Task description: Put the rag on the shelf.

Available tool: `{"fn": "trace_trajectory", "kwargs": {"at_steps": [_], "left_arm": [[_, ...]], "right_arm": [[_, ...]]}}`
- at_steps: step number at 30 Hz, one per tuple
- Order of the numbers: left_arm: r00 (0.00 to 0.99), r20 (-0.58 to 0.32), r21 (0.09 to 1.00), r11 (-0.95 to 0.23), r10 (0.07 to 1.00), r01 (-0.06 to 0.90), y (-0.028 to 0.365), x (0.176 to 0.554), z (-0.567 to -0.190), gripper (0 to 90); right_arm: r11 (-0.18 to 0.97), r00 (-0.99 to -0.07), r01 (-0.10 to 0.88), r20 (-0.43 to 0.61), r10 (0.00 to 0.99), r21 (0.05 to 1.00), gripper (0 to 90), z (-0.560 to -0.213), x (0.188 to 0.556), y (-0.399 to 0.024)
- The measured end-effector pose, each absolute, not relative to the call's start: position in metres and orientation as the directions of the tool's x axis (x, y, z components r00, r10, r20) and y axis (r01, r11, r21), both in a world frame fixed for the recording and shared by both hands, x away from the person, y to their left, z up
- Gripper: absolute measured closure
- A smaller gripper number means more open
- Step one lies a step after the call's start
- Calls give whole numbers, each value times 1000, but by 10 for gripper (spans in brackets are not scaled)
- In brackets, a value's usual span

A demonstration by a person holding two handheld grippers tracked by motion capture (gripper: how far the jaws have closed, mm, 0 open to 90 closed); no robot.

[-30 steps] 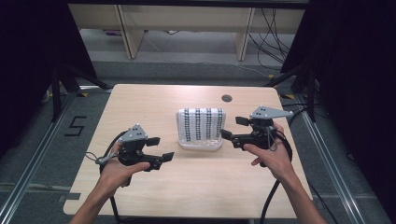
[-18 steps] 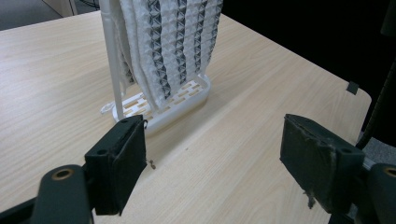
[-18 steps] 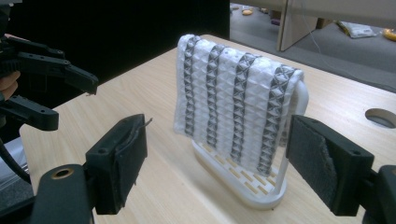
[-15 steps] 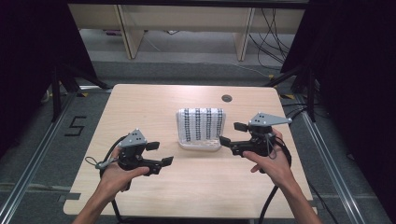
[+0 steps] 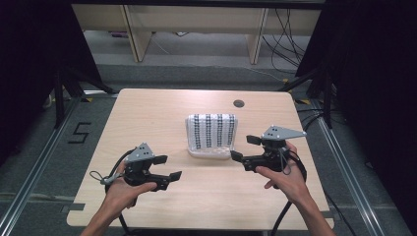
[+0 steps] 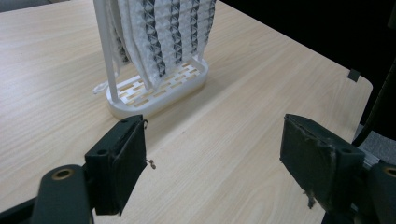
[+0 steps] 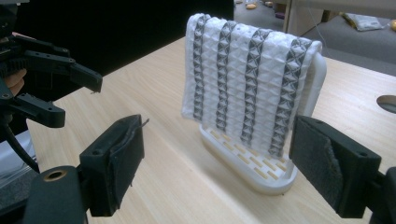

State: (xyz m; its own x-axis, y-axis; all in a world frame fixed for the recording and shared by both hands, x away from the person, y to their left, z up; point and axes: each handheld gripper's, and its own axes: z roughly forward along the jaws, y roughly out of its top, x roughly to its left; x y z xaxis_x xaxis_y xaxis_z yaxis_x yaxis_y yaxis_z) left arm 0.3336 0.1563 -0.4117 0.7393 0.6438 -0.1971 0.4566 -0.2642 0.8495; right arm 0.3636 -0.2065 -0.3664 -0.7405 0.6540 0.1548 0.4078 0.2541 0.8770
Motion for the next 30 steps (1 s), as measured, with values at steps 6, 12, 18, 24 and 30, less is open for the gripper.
{"fn": "trace_trajectory", "kwargs": {"at_steps": [6, 12, 18, 24, 30], "left_arm": [[745, -199, 844, -276, 637, 461, 158, 332, -419, 220], [738, -201, 841, -274, 644, 467, 160, 329, -427, 221], [734, -200, 839, -274, 649, 471, 161, 326, -435, 221], [735, -206, 833, -278, 646, 478, 161, 324, -444, 221], [728, -213, 838, -261, 652, 479, 164, 322, -452, 220]], "right_arm": [[251, -737, 417, 163, 656, 874, 192, -372, 361, -207], [255, -732, 431, 170, 660, 866, 192, -376, 357, -208], [276, -738, 415, 143, 659, 867, 192, -382, 353, -209], [303, -731, 426, 127, 671, 853, 190, -391, 346, -206], [318, -742, 420, 120, 660, 850, 189, -398, 343, -205]]}}
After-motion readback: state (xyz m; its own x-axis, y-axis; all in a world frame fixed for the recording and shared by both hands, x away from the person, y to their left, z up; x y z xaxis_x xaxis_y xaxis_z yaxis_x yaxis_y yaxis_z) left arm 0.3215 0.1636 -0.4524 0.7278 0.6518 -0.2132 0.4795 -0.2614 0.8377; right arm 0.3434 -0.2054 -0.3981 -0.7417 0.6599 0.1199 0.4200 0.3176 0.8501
